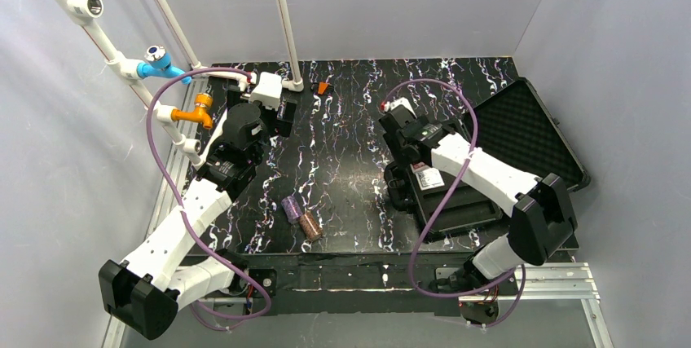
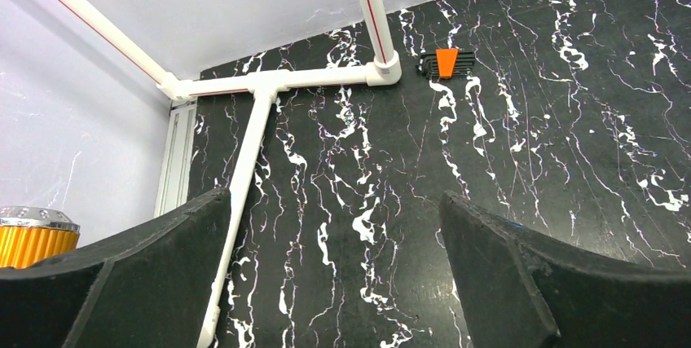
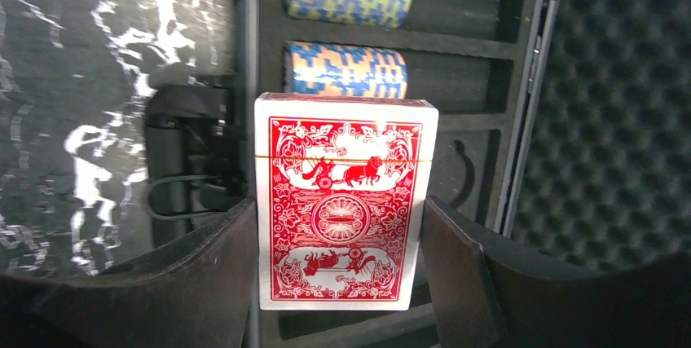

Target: Pack up texas hold em set

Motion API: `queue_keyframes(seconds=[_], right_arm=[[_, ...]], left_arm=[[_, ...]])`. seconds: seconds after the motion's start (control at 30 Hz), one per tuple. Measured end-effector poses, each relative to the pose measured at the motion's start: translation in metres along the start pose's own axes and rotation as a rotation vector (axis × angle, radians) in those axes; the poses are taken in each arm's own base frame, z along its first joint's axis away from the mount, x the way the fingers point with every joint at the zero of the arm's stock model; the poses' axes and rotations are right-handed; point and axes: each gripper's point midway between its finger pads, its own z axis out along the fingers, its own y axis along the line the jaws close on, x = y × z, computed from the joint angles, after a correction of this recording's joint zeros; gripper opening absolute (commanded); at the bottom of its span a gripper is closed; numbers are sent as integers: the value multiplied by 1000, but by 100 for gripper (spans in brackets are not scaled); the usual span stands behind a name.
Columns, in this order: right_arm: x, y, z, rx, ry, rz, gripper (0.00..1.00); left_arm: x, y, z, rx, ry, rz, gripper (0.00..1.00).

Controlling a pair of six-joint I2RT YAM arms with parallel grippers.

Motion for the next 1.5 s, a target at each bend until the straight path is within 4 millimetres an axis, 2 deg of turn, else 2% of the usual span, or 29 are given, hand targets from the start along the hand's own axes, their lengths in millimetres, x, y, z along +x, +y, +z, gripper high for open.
queue_keyframes(seconds=[0.2,0.5,0.77,1.1,1.33,1.5], right_arm=[[20,-28,3,83,22,-44,55],[20,-71,3,173,-11,-96,52],[35,-101,14,210,60,-168,52],[53,-120,30,186,107,-155,52],[73,-112,45,153,129,-174,52],[72,-113,52,142,115,-157,52]], left_arm=[[0,0,0,2,0,-3,99],[6,-3,1,10,10,-3,99],[6,-4,1,14,8,-5,99],[5,-6,1,24,6,-15,99],[6,-7,1,24,7,-16,99],[7,-8,2,26,12,-14,99]])
